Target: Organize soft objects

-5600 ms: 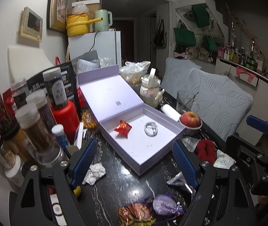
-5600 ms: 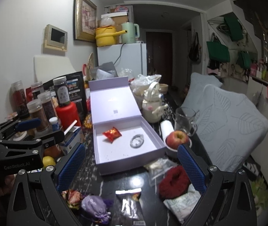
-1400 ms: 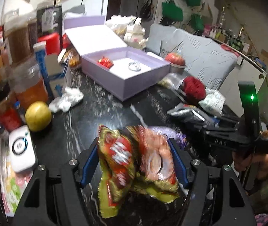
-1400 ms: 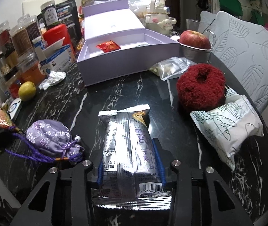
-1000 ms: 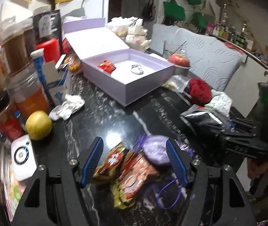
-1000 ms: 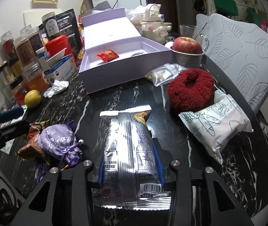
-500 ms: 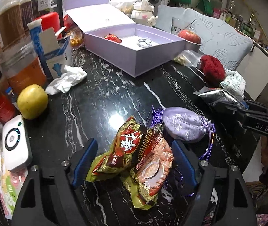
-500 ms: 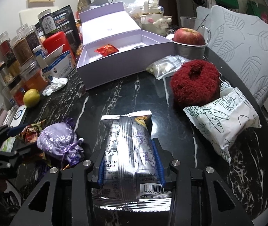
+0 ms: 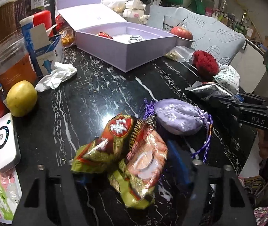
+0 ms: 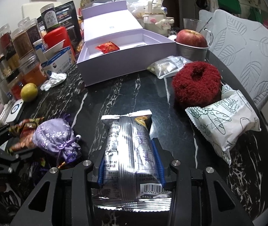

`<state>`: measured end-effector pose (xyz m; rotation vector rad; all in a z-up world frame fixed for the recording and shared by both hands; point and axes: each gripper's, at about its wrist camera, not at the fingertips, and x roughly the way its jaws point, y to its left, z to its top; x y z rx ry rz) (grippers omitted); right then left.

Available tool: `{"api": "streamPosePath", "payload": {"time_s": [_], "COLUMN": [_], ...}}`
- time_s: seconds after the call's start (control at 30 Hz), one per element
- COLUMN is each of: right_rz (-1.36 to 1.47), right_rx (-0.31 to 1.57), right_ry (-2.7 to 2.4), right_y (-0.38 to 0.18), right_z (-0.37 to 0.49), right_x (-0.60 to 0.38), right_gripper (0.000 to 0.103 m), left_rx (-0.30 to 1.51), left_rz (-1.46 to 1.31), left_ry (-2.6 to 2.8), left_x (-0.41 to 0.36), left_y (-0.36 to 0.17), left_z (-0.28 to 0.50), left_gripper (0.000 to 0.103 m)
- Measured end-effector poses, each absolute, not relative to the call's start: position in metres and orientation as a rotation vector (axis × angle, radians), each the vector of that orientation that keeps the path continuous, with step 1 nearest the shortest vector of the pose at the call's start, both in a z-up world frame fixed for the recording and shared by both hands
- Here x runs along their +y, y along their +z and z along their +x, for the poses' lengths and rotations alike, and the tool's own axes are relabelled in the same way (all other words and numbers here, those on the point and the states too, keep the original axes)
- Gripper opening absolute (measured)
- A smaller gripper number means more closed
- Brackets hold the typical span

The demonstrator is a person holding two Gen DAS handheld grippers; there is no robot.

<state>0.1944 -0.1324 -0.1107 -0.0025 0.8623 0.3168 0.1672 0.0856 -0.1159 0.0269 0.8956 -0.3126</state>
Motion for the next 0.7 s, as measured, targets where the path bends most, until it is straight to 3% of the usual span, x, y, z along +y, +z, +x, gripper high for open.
{"api": "streamPosePath", "payload": {"time_s": [0.1,0.7], "right_rz": [-0.007,0.007], "right_rx": [0.857,0.775], "right_ry": [0.32,0.353], "right_y": [-0.11,-0.074], "right_z": [0.193,0.171], "right_x": [-0.133,-0.134], "right_gripper": [0.041,0.041], "left_rx": [0.867,0.711], "left_rz": [0.031,0.01], "left_ry": [-0.304,-0.284], "left_x": [0.085,0.089], "left_y": [-0.111,-0.049], "left_z": [0.163,0.154], "left_gripper": [0.056,0.056]}}
